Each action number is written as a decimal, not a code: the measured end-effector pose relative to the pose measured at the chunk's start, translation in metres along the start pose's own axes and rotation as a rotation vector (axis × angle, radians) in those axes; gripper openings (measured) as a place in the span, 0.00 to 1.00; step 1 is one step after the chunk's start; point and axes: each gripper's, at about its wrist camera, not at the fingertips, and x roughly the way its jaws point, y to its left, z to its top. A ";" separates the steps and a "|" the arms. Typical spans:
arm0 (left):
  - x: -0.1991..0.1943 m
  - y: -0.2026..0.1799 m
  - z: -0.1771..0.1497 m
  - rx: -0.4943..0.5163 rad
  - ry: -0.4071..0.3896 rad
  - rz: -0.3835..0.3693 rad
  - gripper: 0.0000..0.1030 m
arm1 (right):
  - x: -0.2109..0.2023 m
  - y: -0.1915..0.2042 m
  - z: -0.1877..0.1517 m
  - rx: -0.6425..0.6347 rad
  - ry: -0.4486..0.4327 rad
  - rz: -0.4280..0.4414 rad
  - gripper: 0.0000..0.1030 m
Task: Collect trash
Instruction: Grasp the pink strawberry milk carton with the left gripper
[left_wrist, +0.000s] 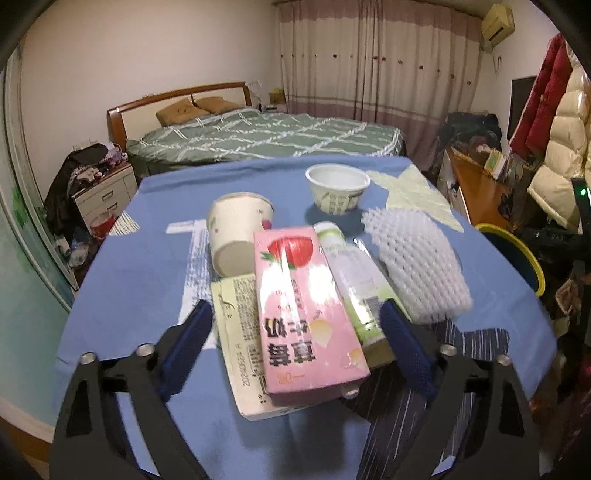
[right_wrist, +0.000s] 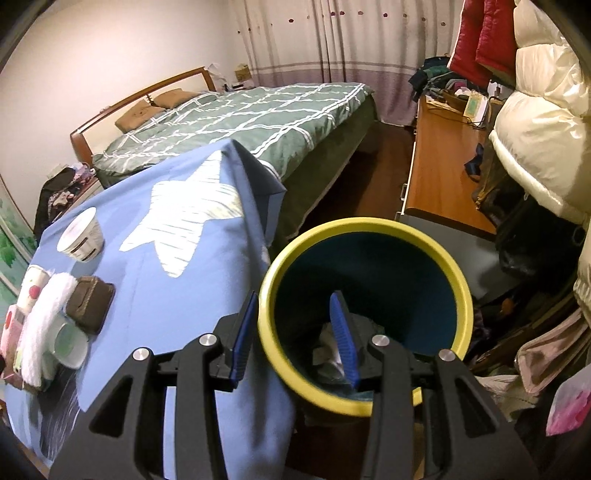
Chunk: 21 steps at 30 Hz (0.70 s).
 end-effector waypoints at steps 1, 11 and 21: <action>0.001 -0.001 -0.002 0.003 0.005 -0.002 0.81 | -0.001 0.001 -0.001 0.001 -0.001 0.004 0.38; 0.002 -0.004 -0.015 0.025 0.027 -0.023 0.65 | -0.008 0.001 -0.008 0.006 -0.011 0.035 0.38; -0.011 0.002 -0.008 0.059 -0.022 -0.030 0.50 | -0.010 0.006 -0.014 0.004 -0.005 0.054 0.38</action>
